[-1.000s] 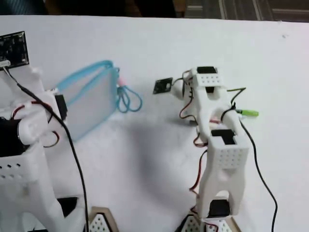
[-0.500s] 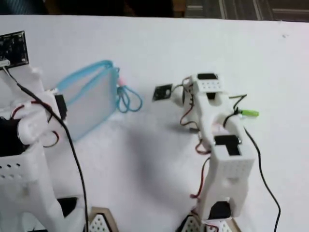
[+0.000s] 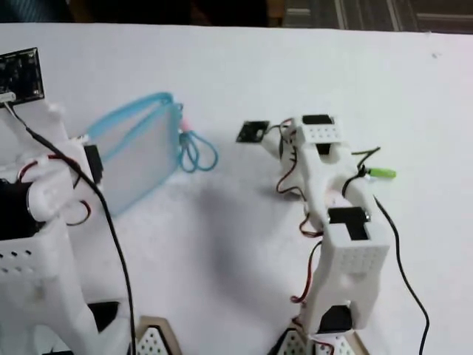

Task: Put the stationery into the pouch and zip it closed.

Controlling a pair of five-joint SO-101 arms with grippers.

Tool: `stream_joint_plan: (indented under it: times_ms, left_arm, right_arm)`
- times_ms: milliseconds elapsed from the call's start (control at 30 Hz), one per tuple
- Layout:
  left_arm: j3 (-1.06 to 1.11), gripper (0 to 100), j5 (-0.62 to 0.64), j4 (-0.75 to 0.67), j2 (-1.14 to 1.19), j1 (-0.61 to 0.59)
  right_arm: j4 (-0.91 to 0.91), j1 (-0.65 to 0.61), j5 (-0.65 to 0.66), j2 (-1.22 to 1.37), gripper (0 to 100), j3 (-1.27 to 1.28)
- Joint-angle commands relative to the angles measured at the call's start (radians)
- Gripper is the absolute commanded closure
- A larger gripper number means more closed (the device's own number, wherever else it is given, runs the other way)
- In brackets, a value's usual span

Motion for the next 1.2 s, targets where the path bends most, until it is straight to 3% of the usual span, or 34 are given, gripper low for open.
stream_joint_plan:
  times_ms: [0, 133, 267, 400, 600, 800, 1000, 1167]
  left_arm:
    - [-0.005, 98, -0.009, -0.011, 0.025, -0.002]
    - [-0.005, 98, -0.009, -0.011, 0.025, -0.002]
    - [-0.005, 98, -0.009, -0.011, 0.025, -0.002]
    - [-0.005, 98, -0.009, -0.011, 0.025, -0.002]
    - [-0.006, 98, -0.009, -0.009, 0.025, -0.002]
    - [-0.006, 98, -0.011, -0.008, 0.025, -0.002]
    - [-0.006, 98, -0.011, -0.005, 0.021, -0.002]
    - [-0.006, 98, -0.011, -0.006, 0.021, -0.002]
  right_arm:
    - [0.045, -0.012, -0.074, -0.134, 98.2, -0.009]
    - [0.12, -0.038, -0.137, -0.302, 98.1, -0.012]
    - [0.133, -0.074, -0.313, -0.499, 98.1, -0.021]
    - [0.133, -0.14, -0.597, -0.7, 98.1, -0.103]
    - [0.015, -0.239, -1.168, -0.843, 98.1, -0.296]
    - [-0.234, -0.404, -1.471, -0.849, 98.1, -0.382]
    - [-0.549, -0.487, -1.534, -0.846, 98.1, -0.381]
    - [-0.645, -0.492, -1.533, -0.782, 98.1, -0.382]
